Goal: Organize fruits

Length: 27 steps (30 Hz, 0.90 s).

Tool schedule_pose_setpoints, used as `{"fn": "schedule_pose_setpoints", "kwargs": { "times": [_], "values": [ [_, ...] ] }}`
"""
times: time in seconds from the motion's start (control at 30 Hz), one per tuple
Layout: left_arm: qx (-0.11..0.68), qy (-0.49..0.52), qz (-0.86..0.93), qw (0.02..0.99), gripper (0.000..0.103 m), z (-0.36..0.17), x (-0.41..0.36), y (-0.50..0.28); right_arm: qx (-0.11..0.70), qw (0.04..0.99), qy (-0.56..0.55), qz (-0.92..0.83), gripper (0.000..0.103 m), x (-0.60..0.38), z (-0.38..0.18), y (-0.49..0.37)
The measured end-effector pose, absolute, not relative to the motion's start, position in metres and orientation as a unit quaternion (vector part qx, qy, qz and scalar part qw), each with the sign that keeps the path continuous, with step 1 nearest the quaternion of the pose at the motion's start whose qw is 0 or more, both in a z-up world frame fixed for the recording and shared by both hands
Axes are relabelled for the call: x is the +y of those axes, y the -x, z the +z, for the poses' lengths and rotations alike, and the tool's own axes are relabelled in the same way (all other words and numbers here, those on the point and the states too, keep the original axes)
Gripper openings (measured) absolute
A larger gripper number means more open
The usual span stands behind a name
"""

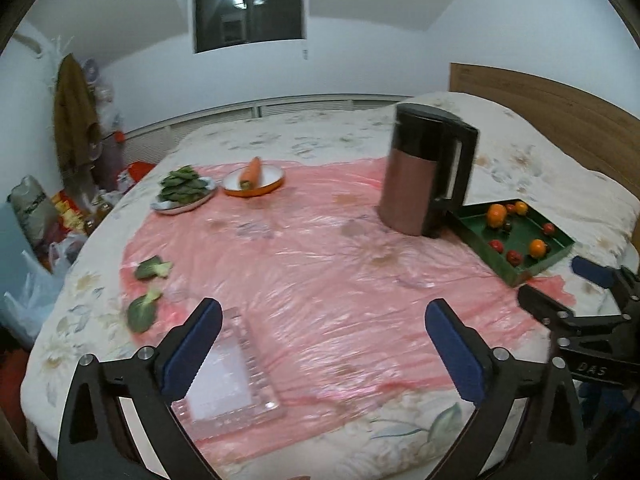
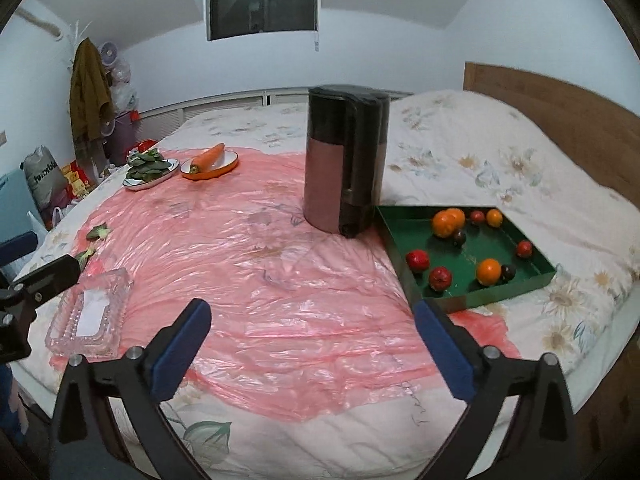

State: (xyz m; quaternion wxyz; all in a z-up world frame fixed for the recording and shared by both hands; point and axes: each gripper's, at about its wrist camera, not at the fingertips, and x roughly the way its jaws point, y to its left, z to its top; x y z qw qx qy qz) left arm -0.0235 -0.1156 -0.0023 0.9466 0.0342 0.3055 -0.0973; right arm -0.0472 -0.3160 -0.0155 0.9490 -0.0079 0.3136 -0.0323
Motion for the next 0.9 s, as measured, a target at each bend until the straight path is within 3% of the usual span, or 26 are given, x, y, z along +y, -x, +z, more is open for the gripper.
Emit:
{"fn": "schedule_pose_setpoints", "kwargs": {
  "times": [0.9],
  "values": [
    [0.288,0.008,-0.093,0.953,0.101,0.005,-0.066,0.049,0.295,0.954,0.031,-0.039,0.103,-0.290,-0.002,0.062]
  ]
}}
